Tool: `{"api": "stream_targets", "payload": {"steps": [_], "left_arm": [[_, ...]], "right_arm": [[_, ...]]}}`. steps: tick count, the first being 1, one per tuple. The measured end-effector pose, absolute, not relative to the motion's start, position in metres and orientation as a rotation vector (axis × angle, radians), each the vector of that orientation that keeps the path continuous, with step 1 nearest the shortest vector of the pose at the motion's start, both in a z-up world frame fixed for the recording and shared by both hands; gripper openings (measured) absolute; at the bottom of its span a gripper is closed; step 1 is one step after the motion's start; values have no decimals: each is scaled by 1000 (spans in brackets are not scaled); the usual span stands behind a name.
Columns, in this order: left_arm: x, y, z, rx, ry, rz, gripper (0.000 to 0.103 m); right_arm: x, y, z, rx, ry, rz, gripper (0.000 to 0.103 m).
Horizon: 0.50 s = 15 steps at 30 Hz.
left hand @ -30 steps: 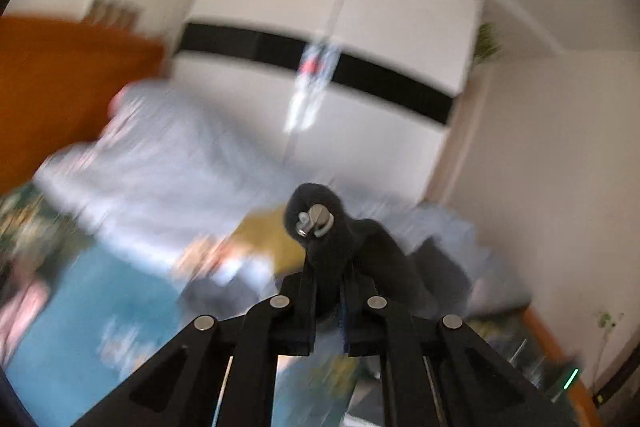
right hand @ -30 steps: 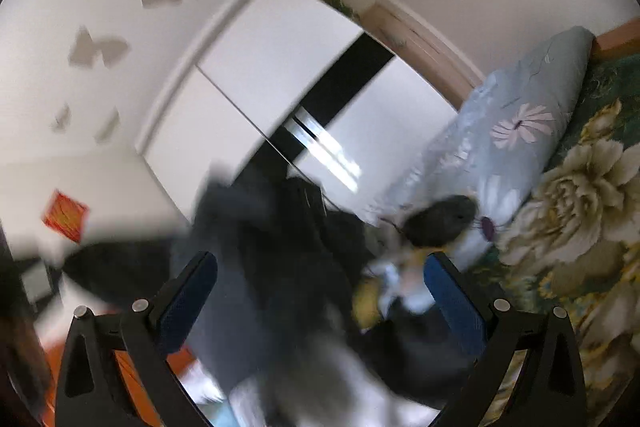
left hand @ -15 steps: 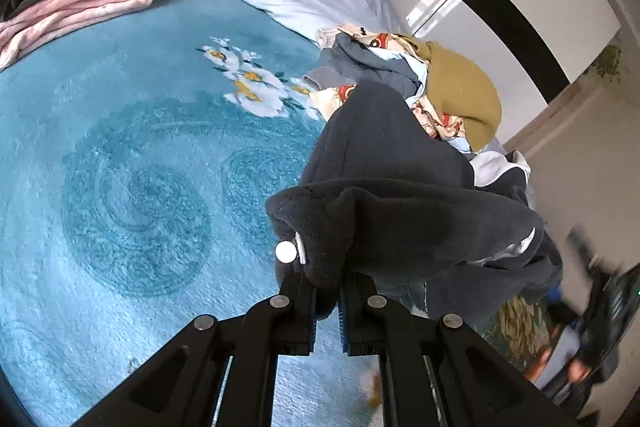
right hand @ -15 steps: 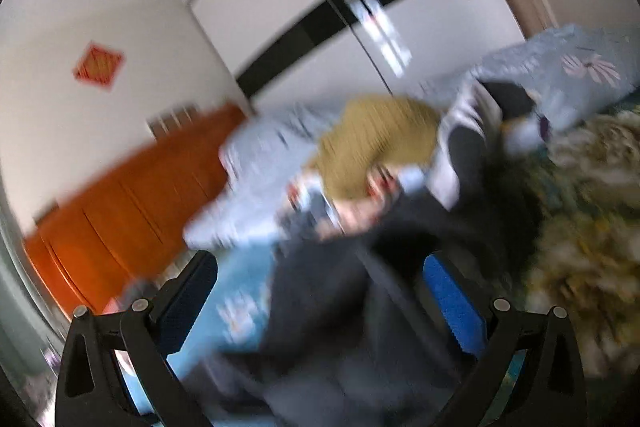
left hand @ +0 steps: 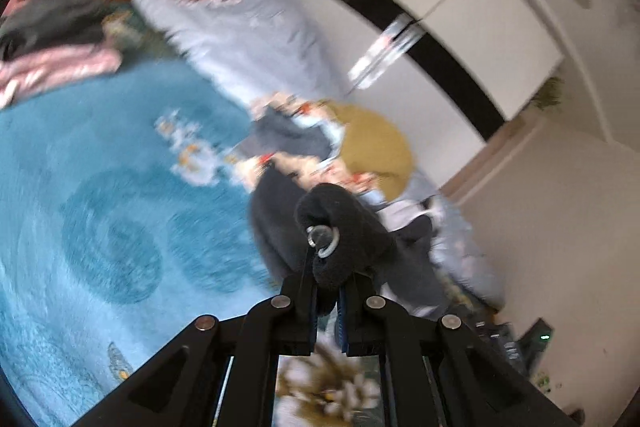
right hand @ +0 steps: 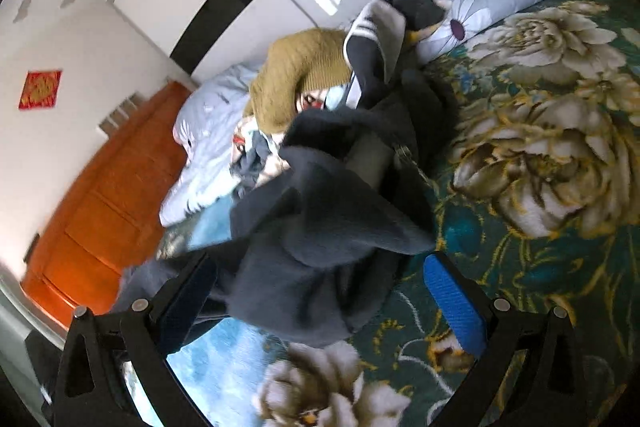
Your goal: Fold clothes
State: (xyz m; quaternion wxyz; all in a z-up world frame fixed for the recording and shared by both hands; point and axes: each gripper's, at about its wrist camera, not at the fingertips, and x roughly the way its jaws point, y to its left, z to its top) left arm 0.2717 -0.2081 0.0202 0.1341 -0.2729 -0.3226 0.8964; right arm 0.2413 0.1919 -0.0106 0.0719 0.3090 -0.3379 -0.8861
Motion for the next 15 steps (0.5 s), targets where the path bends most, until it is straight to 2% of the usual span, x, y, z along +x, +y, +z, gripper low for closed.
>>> {"api": "stream_targets", "payload": {"steps": [5, 7, 12, 15], "left_arm": [[299, -228, 55, -648, -962, 2608, 7], [312, -249, 60, -602, -1023, 2624, 7], [349, -315, 64, -479, -1142, 2732, 6], [359, -350, 46, -532, -1223, 2804, 6]], "right_arm": [[258, 196, 7, 897, -999, -2707, 103], [266, 197, 10, 893, -998, -2714, 103], [282, 191, 18, 870, -975, -2714, 103], [286, 180, 23, 861, -927, -2709, 103]]}}
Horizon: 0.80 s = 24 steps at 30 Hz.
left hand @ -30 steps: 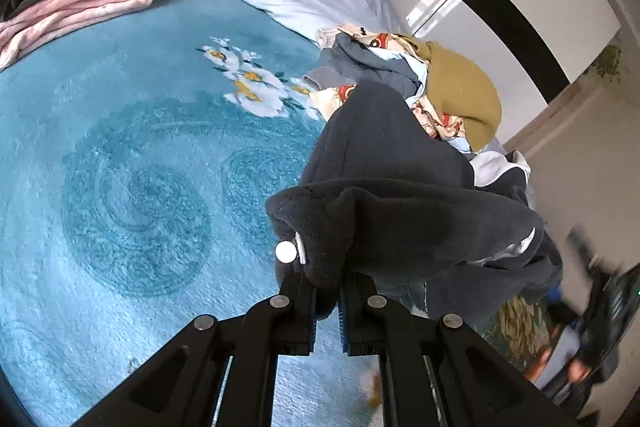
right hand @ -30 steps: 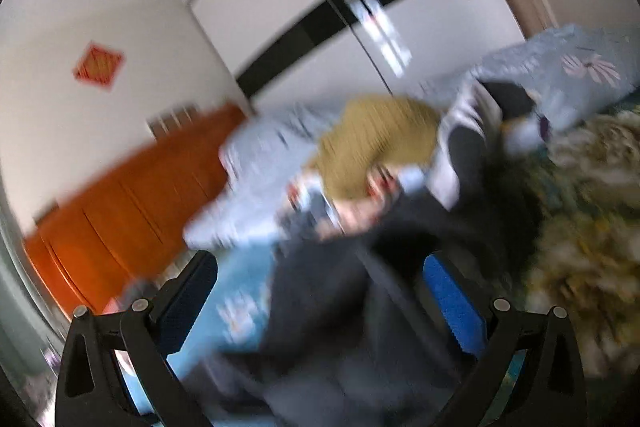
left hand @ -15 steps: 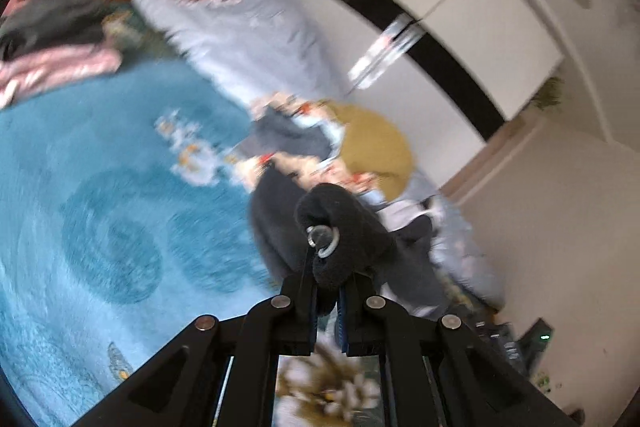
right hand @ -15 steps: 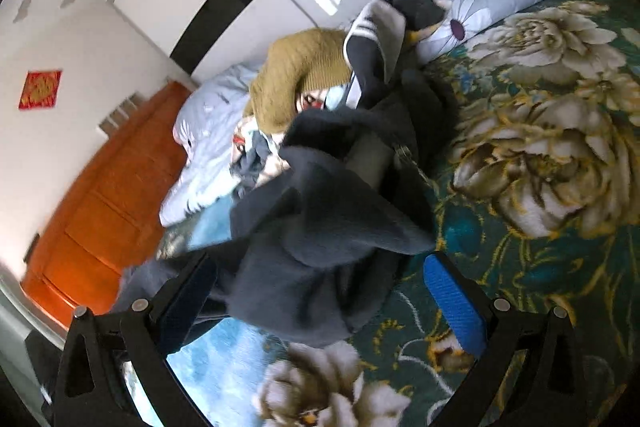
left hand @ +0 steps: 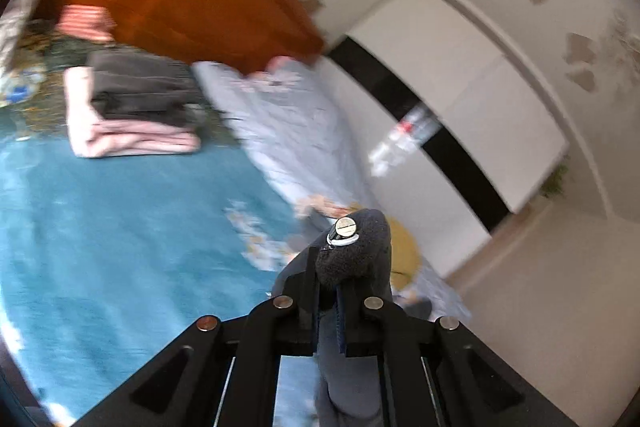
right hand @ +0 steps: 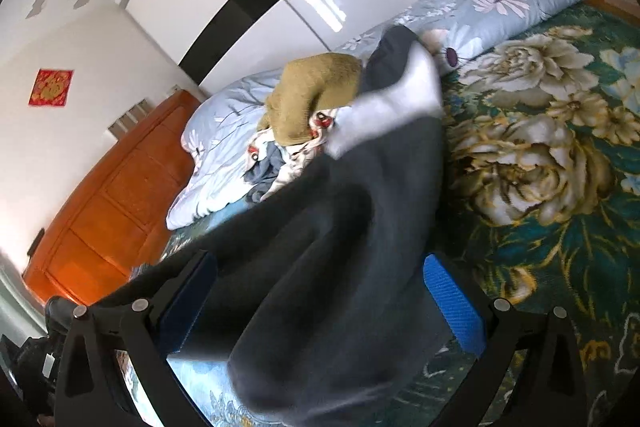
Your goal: Fold clothes
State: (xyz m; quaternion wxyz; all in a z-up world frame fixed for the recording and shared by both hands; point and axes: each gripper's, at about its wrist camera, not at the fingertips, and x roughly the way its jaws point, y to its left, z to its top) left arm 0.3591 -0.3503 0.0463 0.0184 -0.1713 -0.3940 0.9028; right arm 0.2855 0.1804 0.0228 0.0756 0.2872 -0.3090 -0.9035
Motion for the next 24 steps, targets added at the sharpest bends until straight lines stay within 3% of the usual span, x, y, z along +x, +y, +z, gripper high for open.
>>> {"api": "stream_targets", "payload": {"steps": [9, 12, 17, 19, 22, 24], "left_arm": [[364, -405, -56, -896, -1570, 2667, 8], [372, -416, -62, -934, -1636, 2598, 20], [391, -426, -51, -951, -1603, 2707, 53], [398, -428, -47, -914, -1600, 2723, 55], [399, -418, -39, -922, -1498, 2758, 59], [392, -408, -39, -934, -1424, 2737, 60]], "right_arm": [[283, 121, 17, 983, -707, -2600, 103], [283, 111, 10, 1030, -580, -2628, 103], [277, 103, -12, 1159, -283, -2674, 103], [275, 112, -26, 1219, -300, -2690, 103], [272, 134, -46, 1305, -521, -2657, 101], [269, 144, -56, 1331, -664, -2603, 87]]}}
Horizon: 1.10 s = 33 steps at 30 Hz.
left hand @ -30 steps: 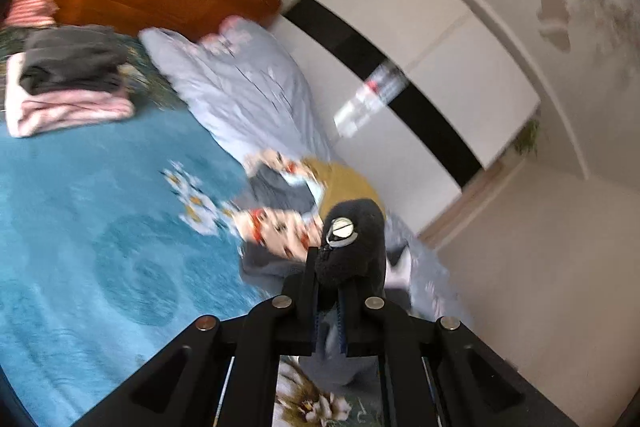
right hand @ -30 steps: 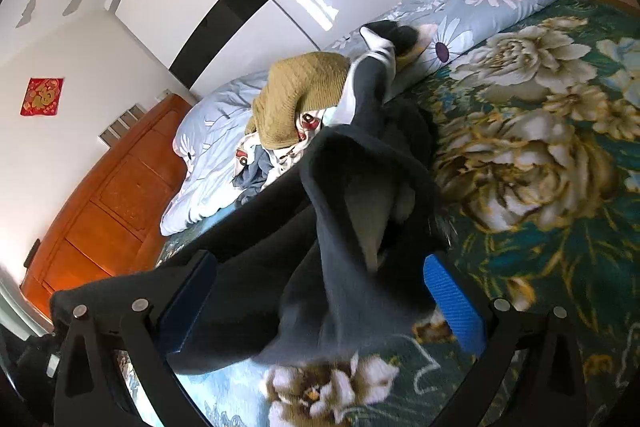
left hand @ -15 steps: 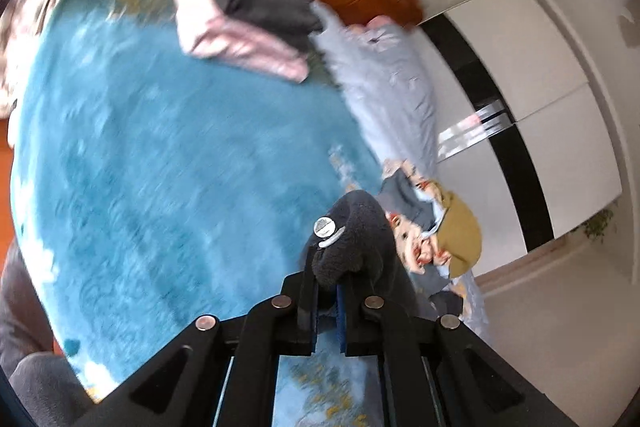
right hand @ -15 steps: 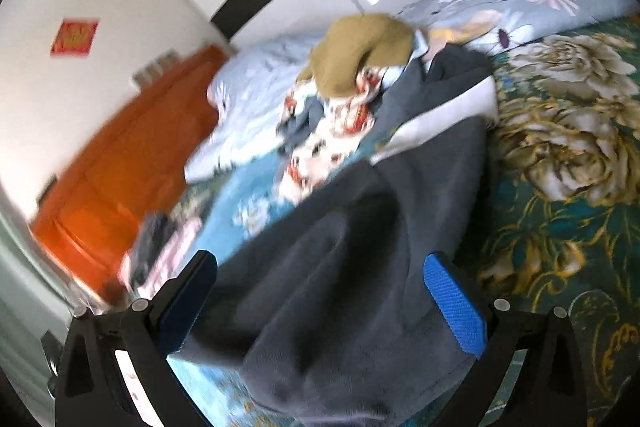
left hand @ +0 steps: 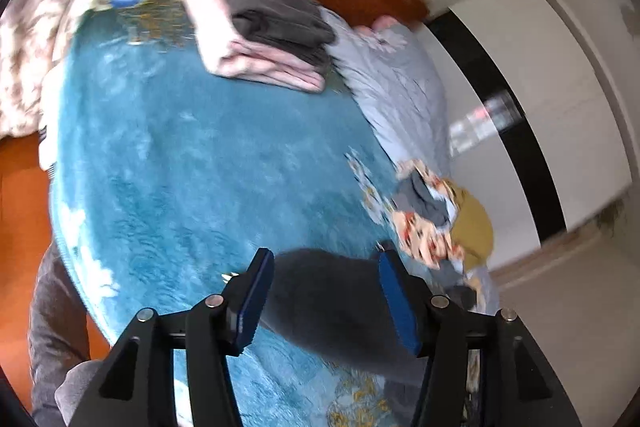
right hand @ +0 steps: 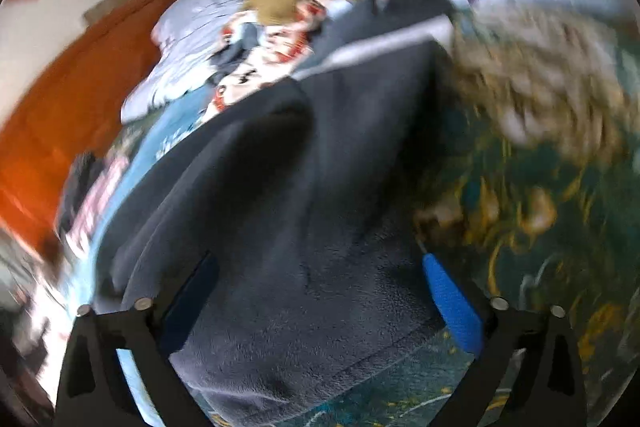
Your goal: Fold clothes
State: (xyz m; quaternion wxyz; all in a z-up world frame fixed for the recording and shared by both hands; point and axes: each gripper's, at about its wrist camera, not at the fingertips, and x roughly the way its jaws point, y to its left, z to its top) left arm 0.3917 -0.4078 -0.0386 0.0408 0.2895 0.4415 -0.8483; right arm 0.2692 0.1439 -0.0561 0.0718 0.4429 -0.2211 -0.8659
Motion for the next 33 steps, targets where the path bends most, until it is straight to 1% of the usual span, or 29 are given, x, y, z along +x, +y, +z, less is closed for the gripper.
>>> {"api": "stream_targets", "payload": {"steps": [2, 3, 4, 5, 7, 10, 11, 12, 14, 16, 17, 18, 20, 25, 31, 32, 33], "left_arm": [[382, -392, -40, 944, 1335, -2666, 60], [376, -379, -40, 992, 1307, -2702, 60], [371, -366, -40, 1040, 1277, -2738, 61], [367, -352, -41, 1084, 1245, -2775, 61], [360, -324, -43, 1172, 1178, -2846, 61], [350, -281, -55, 1359, 1086, -2906, 62], [349, -272, -60, 1403, 1088, -2908, 62], [347, -262, -68, 1456, 1128, -2901, 62], [341, -249, -87, 1537, 1232, -2848, 62], [337, -239, -102, 1613, 1304, -2762, 62], [335, -236, -106, 1630, 1303, -2745, 62], [333, -233, -110, 1647, 1302, -2728, 62], [328, -227, -114, 1647, 1322, -2711, 62], [309, -243, -128, 1551, 1579, -2577, 63], [294, -256, -136, 1465, 1721, -2494, 64], [293, -259, -135, 1448, 1741, -2486, 62], [293, -259, -134, 1427, 1733, -2494, 60]], "right_arm": [[267, 152, -65, 1347, -799, -2540, 77], [267, 156, -67, 1342, -857, -2508, 66], [267, 158, -66, 1320, -917, -2466, 59], [267, 160, -66, 1293, -979, -2417, 47], [267, 162, -63, 1242, -1062, -2334, 44], [268, 162, -54, 1205, -1038, -2331, 42], [269, 164, -52, 1198, -1020, -2345, 39], [270, 165, -50, 1190, -1001, -2358, 36], [272, 169, -45, 1176, -964, -2385, 35], [271, 179, -45, 1175, -970, -2413, 36], [269, 185, -48, 1183, -991, -2423, 39], [267, 192, -51, 1192, -1015, -2432, 53], [261, 202, -56, 1195, -1065, -2440, 65], [233, 215, -61, 1138, -1180, -2403, 65], [197, 215, -80, 1178, -1275, -2276, 64], [192, 215, -84, 1186, -1297, -2248, 56], [188, 215, -87, 1202, -1315, -2234, 42]]}}
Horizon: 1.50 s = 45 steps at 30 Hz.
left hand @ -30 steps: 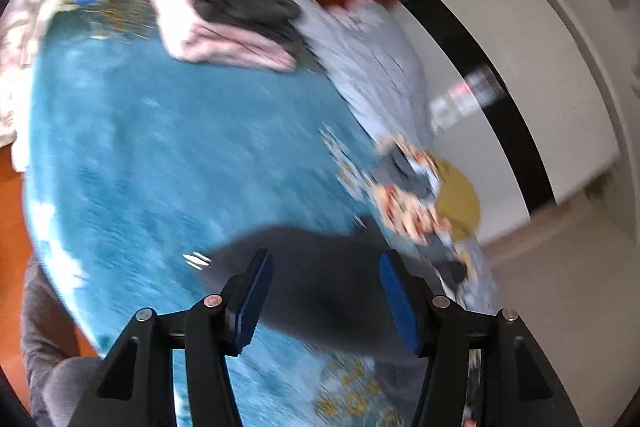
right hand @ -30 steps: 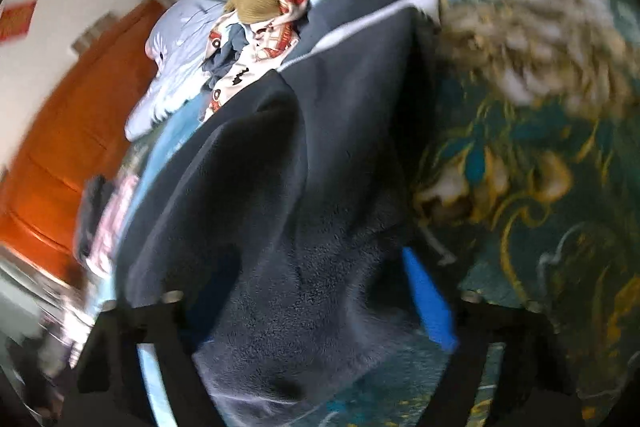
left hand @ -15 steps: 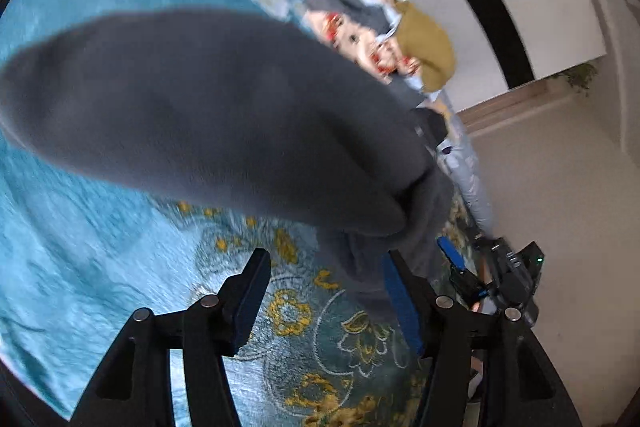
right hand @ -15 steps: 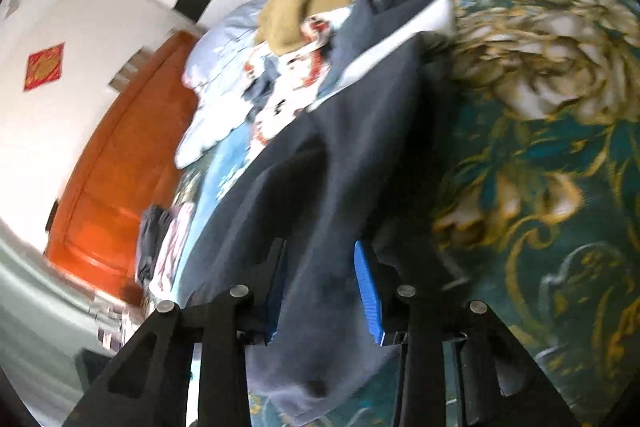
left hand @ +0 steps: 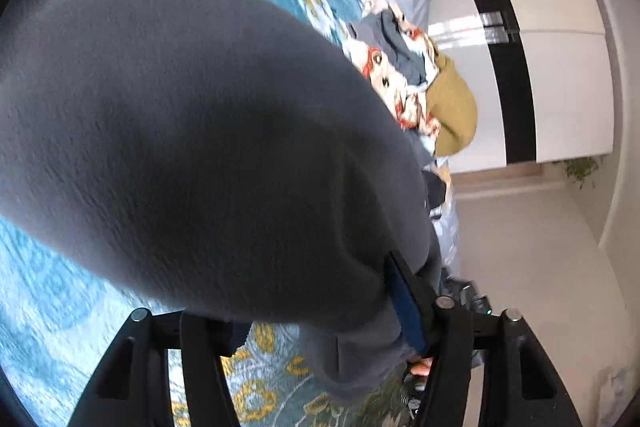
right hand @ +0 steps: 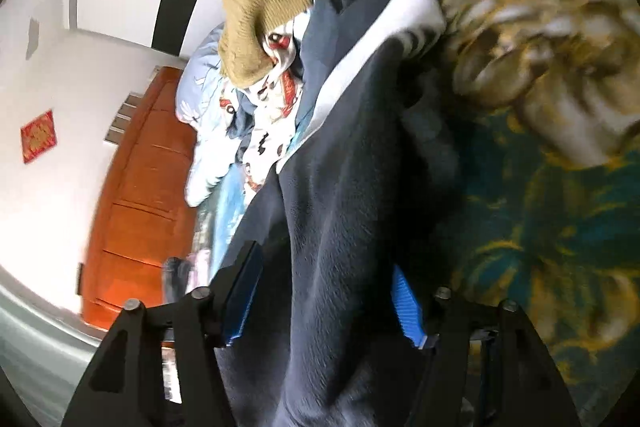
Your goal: Fold clothes
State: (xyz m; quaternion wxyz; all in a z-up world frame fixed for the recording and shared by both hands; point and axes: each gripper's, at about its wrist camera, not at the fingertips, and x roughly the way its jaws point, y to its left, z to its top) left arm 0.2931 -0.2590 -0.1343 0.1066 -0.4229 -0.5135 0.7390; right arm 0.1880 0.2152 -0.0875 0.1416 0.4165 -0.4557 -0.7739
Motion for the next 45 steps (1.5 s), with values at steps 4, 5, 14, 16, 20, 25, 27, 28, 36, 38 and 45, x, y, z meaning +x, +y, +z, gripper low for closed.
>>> {"api": "stream_targets", "payload": {"steps": [4, 5, 14, 16, 20, 25, 27, 28, 36, 38, 45], "left_arm": [[296, -266, -126, -1190, -1506, 2234, 29], [296, -267, -123, -1177, -1501, 2240, 25], [307, -286, -25, -913, -1265, 2399, 20], [313, -294, 1, -837, -1224, 2419, 20], [329, -307, 51, -695, -1140, 2459, 20], [369, -320, 105, -500, -1041, 2489, 21], [386, -319, 124, -442, -994, 2489, 21], [395, -319, 134, -412, -968, 2488, 21], [421, -326, 185, -334, -889, 2402, 24], [398, -327, 173, -423, -918, 2388, 24], [295, -319, 30, -914, -1184, 2290, 22]], "right_arm": [[183, 215, -92, 1214, -1345, -2188, 11], [183, 214, -90, 1206, -1338, -2178, 10], [195, 202, -21, 846, -1325, -1987, 8], [199, 198, -2, 771, -1305, -1946, 8], [206, 199, 35, 603, -1320, -1848, 8], [236, 196, 84, 460, -1218, -1833, 8], [253, 199, 105, 410, -1166, -1823, 8], [265, 197, 116, 385, -1145, -1813, 8], [344, 201, 187, 164, -1001, -1741, 8], [353, 204, 190, 169, -985, -1775, 8], [317, 209, 116, 471, -1108, -2001, 8]]}}
